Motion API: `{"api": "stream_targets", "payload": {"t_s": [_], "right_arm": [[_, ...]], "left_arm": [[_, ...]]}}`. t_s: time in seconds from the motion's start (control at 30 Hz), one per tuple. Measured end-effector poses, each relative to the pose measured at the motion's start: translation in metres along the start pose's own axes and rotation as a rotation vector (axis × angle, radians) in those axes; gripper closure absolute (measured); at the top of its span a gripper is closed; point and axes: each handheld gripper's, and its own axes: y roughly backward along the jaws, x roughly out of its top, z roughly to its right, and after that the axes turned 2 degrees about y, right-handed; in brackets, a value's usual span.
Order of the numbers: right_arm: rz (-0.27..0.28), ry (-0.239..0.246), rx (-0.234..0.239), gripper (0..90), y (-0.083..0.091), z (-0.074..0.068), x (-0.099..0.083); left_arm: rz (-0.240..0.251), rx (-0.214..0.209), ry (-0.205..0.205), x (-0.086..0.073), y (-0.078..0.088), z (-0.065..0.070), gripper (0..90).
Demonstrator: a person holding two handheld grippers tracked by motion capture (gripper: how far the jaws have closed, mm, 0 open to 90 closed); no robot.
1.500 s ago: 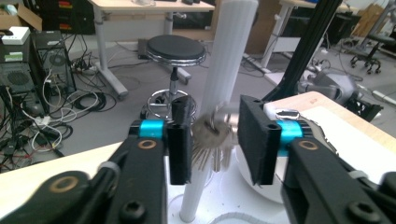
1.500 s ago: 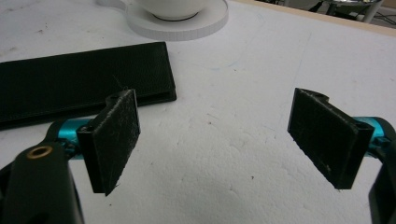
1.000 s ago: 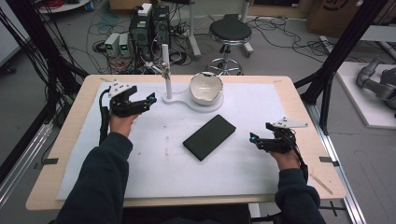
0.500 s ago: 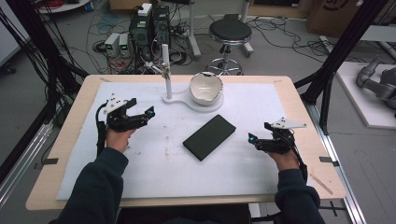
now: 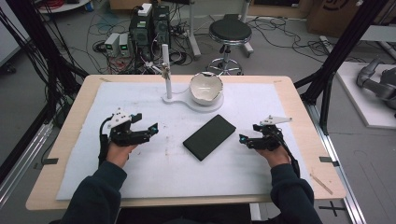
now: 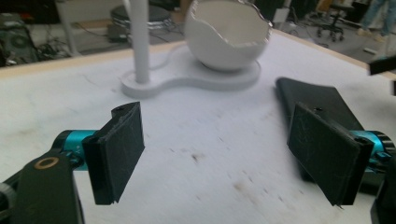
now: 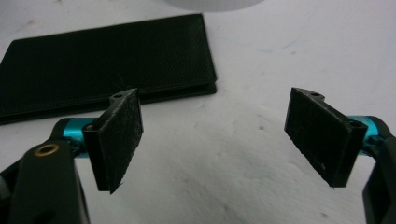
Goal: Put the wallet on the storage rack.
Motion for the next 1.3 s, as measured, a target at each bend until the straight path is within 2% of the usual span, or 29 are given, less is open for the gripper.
{"api": "stream_targets", "payload": {"t_s": [0.07, 0.1, 0.13, 0.2, 0.3, 0.33, 0.43, 0.47, 0.5, 0.57, 0.6, 0.67, 0.7, 0.73, 0.97, 1.07, 1.1, 1.2, 1.23, 1.3], "right_arm": [[-0.035, 0.006, 0.025, 19.5, -0.013, -0.001, 0.002], [-0.035, 0.006, 0.025, 19.5, -0.013, -0.001, 0.002], [-0.047, 0.007, 0.037, 19.5, -0.02, -0.001, 0.005], [-0.043, -0.003, 0.043, 19.5, -0.024, 0.0, 0.006], [-0.01, -0.047, 0.086, 19.4, -0.035, 0.005, 0.011], [-0.004, -0.059, 0.085, 19.5, -0.038, 0.007, 0.013], [-0.013, -0.083, 0.112, 19.5, -0.048, 0.012, 0.019], [-0.032, -0.076, 0.133, 19.9, -0.055, 0.011, 0.022], [-0.032, -0.076, 0.133, 19.9, -0.055, 0.011, 0.022], [-0.076, -0.046, 0.145, 24.8, -0.063, 0.007, 0.024], [-0.086, -0.038, 0.142, 24.5, -0.066, 0.006, 0.024], [-0.098, -0.04, 0.152, 26.6, -0.065, 0.007, 0.026], [-0.102, -0.034, 0.155, 30.3, -0.065, 0.007, 0.026], [-0.109, -0.029, 0.183, 36.6, -0.065, 0.007, 0.027], [-0.115, -0.036, 0.184, 41.8, -0.064, 0.007, 0.027], [-0.119, -0.035, 0.182, 42.6, -0.063, 0.006, 0.027], [-0.116, -0.025, 0.178, 42.7, -0.063, 0.006, 0.027], [-0.121, -0.009, 0.177, 45.0, -0.062, 0.003, 0.028], [-0.121, 0.019, 0.168, 45.8, -0.06, 0.0, 0.029], [-0.124, 0.035, 0.155, 47.6, -0.059, -0.001, 0.029]], "left_arm": [[-0.023, -0.016, 0.003, -0.008, -0.002, 0.004, 19.0], [-0.033, -0.022, 0.002, -0.011, -0.003, 0.005, 19.0], [-0.048, -0.024, 0.002, -0.014, -0.004, 0.007, 19.2], [-0.066, -0.035, 0.01, -0.017, -0.006, 0.008, 19.3], [-0.093, -0.05, 0.015, -0.019, -0.009, 0.009, 19.5], [-0.095, -0.054, 0.024, -0.018, -0.011, 0.01, 19.5], [-0.11, -0.065, 0.038, -0.019, -0.019, 0.012, 20.1], [-0.123, -0.07, 0.04, -0.019, -0.022, 0.012, 20.1], [-0.136, -0.075, 0.044, -0.019, -0.026, 0.014, 20.1], [-0.139, -0.087, 0.038, -0.017, -0.032, 0.017, 20.1], [-0.14, -0.087, 0.034, -0.015, -0.034, 0.02, 20.1], [-0.141, -0.098, 0.028, -0.014, -0.04, 0.023, 20.1], [-0.151, -0.103, 0.029, -0.014, -0.044, 0.025, 20.3], [-0.163, -0.11, 0.028, -0.015, -0.047, 0.026, 22.8], [-0.259, -0.169, 0.007, -0.013, -0.074, 0.039, 33.0], [-0.303, -0.198, 0.002, -0.015, -0.085, 0.045, 33.1], [-0.324, -0.197, -0.007, -0.015, -0.086, 0.045, 34.5], [-0.341, -0.216, 0.005, -0.014, -0.09, 0.045, 34.7], [-0.348, -0.217, 0.0, -0.014, -0.091, 0.045, 34.5], [-0.357, -0.225, 0.007, -0.015, -0.092, 0.044, 34.6]]}}
